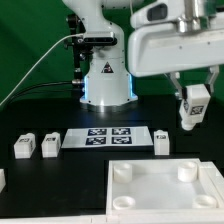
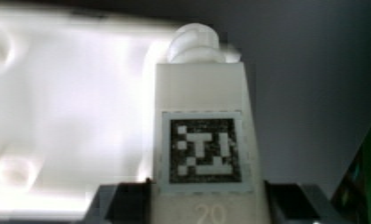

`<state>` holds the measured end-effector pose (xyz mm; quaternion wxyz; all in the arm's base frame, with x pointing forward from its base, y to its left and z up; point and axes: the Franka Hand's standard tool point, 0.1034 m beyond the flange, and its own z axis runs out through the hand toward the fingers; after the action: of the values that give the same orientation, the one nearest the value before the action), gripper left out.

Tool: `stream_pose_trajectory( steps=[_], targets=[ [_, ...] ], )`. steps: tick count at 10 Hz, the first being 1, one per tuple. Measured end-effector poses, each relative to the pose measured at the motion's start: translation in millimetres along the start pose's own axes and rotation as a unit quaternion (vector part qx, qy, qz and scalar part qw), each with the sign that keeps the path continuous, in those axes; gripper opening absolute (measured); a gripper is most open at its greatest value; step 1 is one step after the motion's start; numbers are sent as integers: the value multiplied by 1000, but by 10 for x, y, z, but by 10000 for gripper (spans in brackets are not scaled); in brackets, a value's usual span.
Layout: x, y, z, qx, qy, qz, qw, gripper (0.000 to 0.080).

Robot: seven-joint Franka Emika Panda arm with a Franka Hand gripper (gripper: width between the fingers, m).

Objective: Assemble one leg

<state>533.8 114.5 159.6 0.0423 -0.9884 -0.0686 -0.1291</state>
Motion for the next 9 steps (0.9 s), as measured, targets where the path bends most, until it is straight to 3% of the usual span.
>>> stream_pose_trajectory(
  steps=[1, 3, 4, 5, 7, 8, 9],
  targets=[
    [253, 154, -94, -6, 56, 4, 998, 291],
    [522, 90, -143, -2, 177, 21, 984, 292],
    [458, 120, -112, -8, 220, 12, 975, 291],
    [358, 133, -15, -8, 212, 13, 977, 291],
    [319, 129, 33, -8, 196, 12, 980, 292],
    [213, 77, 147, -9, 185, 13, 983, 292],
    [249, 101, 229, -13, 158, -1, 987, 292]
  ],
)
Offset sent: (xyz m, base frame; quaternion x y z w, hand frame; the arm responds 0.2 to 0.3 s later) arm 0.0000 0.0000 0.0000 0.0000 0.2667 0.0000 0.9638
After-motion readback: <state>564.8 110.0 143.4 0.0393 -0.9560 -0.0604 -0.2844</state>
